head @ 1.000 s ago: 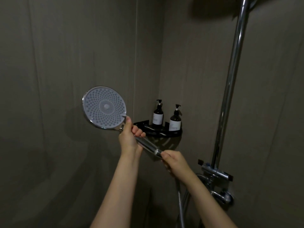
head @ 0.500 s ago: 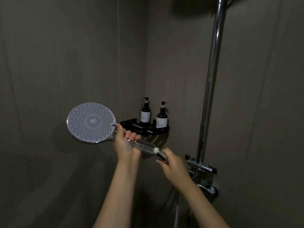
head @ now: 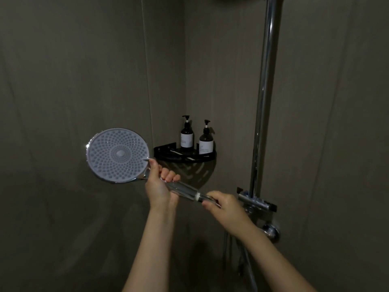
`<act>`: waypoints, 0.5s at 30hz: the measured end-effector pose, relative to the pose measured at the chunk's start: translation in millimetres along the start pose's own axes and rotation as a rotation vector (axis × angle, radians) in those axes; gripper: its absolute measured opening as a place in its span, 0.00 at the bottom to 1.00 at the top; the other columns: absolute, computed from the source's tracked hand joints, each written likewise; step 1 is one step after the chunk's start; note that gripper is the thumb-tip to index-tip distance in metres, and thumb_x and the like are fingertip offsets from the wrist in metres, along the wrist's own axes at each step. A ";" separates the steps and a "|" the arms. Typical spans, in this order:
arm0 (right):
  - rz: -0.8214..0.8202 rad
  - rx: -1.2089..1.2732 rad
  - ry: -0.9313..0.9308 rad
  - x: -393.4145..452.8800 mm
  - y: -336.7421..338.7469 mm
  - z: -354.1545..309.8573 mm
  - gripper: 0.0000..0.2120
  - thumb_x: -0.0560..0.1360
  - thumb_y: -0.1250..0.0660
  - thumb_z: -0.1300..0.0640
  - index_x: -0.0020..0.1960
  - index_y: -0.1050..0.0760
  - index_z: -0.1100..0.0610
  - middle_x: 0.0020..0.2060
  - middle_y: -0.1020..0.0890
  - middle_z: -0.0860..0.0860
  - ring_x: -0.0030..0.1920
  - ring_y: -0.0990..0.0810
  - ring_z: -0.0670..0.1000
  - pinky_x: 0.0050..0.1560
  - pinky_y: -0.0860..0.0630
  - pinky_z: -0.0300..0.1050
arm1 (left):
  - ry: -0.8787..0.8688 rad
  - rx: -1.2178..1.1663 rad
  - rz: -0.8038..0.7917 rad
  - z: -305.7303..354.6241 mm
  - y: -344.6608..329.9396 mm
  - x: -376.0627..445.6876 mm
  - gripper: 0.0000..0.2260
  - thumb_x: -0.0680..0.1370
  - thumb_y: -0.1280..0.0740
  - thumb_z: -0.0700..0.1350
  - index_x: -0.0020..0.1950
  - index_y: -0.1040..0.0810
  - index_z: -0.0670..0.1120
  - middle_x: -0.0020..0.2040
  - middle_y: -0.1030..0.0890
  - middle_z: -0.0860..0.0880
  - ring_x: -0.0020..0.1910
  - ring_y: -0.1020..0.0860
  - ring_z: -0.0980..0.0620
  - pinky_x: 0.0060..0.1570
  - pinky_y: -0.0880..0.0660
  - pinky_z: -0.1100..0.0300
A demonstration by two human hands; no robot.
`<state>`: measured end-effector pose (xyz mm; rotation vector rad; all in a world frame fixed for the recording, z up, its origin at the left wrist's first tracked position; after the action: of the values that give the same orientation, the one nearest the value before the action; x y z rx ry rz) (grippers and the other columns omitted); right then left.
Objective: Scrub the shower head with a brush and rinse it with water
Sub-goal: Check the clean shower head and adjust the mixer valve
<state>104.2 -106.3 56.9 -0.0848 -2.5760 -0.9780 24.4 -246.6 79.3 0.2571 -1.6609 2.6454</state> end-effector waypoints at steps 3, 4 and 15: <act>-0.106 0.179 -0.126 -3.5 2.5 4.3 0.11 0.80 0.43 0.53 0.44 0.27 0.56 0.30 0.28 0.47 0.27 0.31 0.40 0.30 0.34 0.30 | -0.007 0.013 -0.002 -5.1 -1.7 -6.7 0.18 0.79 0.40 0.53 0.31 0.36 0.50 0.20 0.39 0.54 0.17 0.39 0.60 0.20 0.40 0.68; -0.109 0.187 -0.127 -4.4 3.9 5.1 0.08 0.80 0.42 0.52 0.46 0.28 0.55 0.31 0.27 0.46 0.29 0.30 0.40 0.30 0.34 0.28 | -0.007 0.011 -0.001 -5.8 -1.6 -7.5 0.17 0.79 0.40 0.53 0.31 0.36 0.50 0.20 0.38 0.54 0.17 0.39 0.60 0.20 0.40 0.68; 0.008 0.060 -0.064 -2.0 -0.6 14.8 0.06 0.77 0.38 0.52 0.52 0.28 0.52 0.41 0.21 0.48 0.41 0.23 0.44 0.39 0.29 0.37 | 0.020 -0.004 0.047 -13.4 5.9 -1.9 0.17 0.79 0.40 0.52 0.32 0.37 0.50 0.19 0.39 0.55 0.17 0.40 0.60 0.20 0.41 0.69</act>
<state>101.0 -97.0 45.6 -0.1120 -2.6590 -0.9087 23.9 -236.9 68.0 0.1929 -1.6864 2.6684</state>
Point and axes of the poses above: each hand's wrist, its own x-axis towards the middle knuckle, its own y-axis out of the back of the hand, z = x × y, the point moved 5 cm from there along x, towards the middle knuckle
